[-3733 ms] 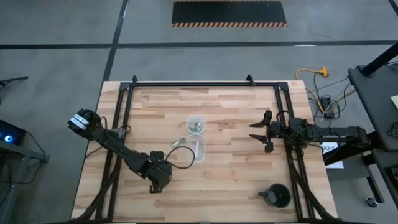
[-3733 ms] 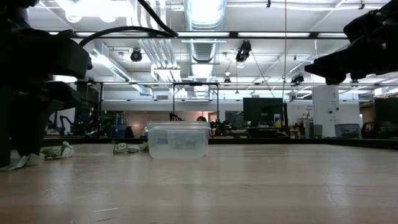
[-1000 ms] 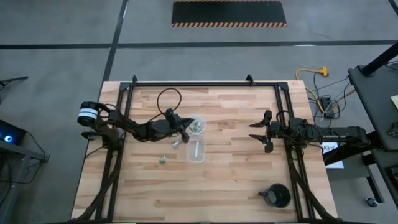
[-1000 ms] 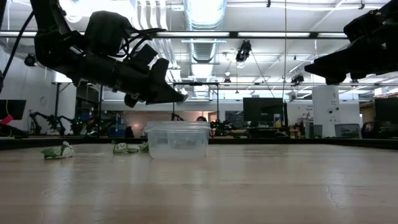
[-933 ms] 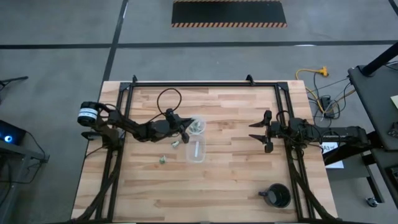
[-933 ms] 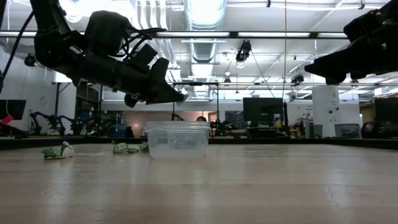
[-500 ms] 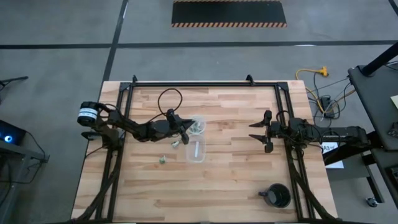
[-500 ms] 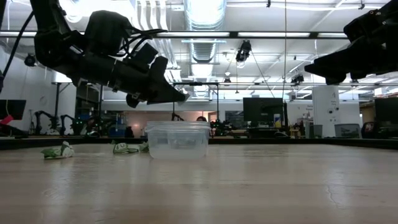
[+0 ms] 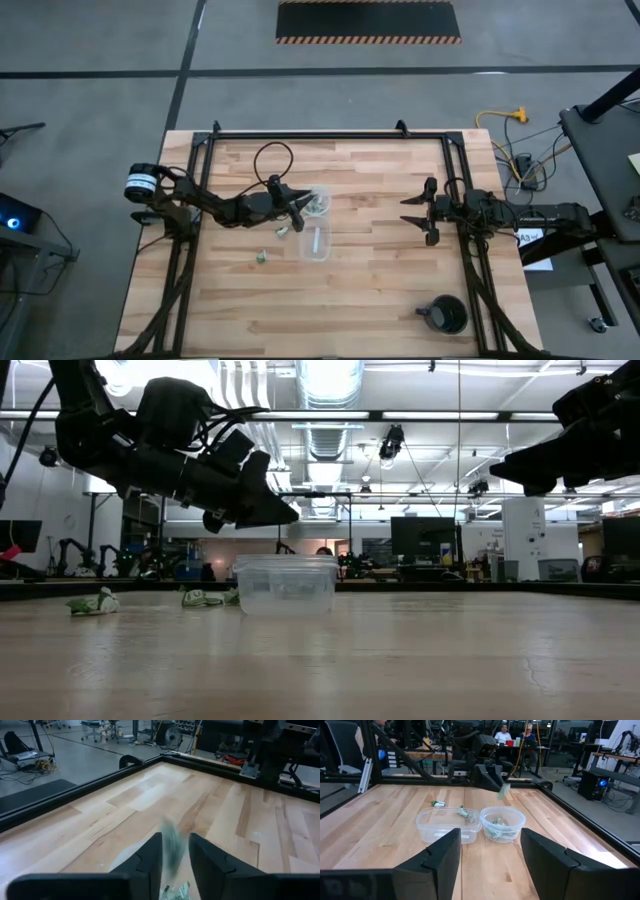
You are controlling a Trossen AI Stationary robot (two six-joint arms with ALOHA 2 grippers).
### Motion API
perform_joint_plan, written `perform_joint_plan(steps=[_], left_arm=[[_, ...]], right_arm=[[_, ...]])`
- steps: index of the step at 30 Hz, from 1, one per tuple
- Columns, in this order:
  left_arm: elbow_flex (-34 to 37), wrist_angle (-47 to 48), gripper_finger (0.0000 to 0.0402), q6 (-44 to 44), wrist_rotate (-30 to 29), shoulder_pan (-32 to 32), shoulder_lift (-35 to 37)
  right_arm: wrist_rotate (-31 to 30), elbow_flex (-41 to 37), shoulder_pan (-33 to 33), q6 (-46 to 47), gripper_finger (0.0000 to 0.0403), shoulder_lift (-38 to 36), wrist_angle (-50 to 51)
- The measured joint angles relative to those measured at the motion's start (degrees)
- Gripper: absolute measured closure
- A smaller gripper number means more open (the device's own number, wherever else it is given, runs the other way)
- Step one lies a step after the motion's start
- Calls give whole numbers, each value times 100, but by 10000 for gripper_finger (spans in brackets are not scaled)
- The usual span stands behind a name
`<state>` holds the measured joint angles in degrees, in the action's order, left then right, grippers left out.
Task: Pick and place items into bin
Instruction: Put the stevia packet into the circular transparent bin, then put the truvia packet into the circular transparent bin
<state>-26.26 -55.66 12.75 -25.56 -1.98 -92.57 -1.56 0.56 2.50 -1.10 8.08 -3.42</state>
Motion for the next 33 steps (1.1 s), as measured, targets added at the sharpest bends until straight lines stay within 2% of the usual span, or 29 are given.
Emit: perform_joint_plan(steps=[10,19,25,33], left_arm=[[0,-7,255,-4,0,0,10],[0,171,237,-11,213,2,247],[13,977,236,-76,891,2,778],[15,2792,236,-183,1156,20,1985]], right_arm=[[0,0,-1,1,207,-2,-2],[0,0,-2,1,207,-2,0],[2,0,-2,0,206,-4,0],[2,-2,0,2,206,-4,0]])
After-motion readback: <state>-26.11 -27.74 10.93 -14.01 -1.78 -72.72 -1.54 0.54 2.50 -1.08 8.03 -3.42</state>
